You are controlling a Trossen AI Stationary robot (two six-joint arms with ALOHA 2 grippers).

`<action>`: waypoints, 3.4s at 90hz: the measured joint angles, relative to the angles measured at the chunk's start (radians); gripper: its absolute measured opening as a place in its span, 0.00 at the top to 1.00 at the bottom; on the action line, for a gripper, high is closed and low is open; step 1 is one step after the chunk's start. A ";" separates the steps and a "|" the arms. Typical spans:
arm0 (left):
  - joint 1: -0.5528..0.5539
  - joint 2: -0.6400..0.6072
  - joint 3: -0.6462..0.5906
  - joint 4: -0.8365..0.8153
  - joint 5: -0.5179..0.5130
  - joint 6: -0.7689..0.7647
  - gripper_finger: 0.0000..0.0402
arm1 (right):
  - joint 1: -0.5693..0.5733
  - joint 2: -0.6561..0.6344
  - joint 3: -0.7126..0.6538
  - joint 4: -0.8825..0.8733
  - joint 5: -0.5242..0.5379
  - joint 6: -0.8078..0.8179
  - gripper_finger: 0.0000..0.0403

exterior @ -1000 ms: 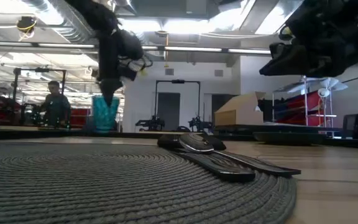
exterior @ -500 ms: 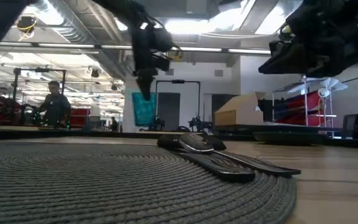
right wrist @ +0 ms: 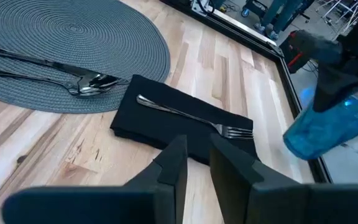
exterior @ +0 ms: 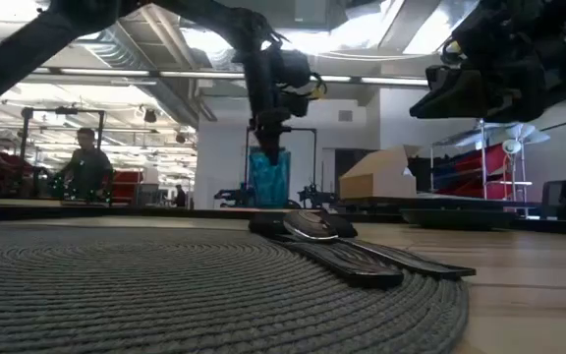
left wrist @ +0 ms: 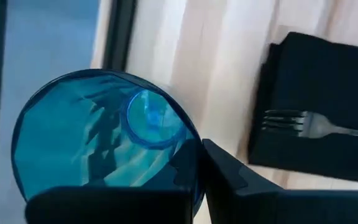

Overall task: Set table place
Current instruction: Move the blue cup to the top of the table

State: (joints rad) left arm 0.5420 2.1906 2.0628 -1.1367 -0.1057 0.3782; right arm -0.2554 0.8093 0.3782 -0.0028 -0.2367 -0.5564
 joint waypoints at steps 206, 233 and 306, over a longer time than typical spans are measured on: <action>-0.066 0.109 0.193 -0.122 -0.166 0.119 1.00 | 0.000 0.000 0.000 -0.022 -0.011 0.002 0.87; -0.062 0.107 0.217 -0.160 -0.178 0.138 1.00 | 0.000 0.000 0.000 -0.022 -0.011 0.002 0.87; -0.089 0.110 0.217 -0.152 -0.176 0.153 0.98 | 0.000 0.000 0.000 -0.026 -0.019 0.001 0.87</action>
State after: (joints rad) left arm 0.4532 2.3005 2.2795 -1.2888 -0.2813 0.5308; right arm -0.2554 0.8093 0.3786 -0.0284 -0.2562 -0.5552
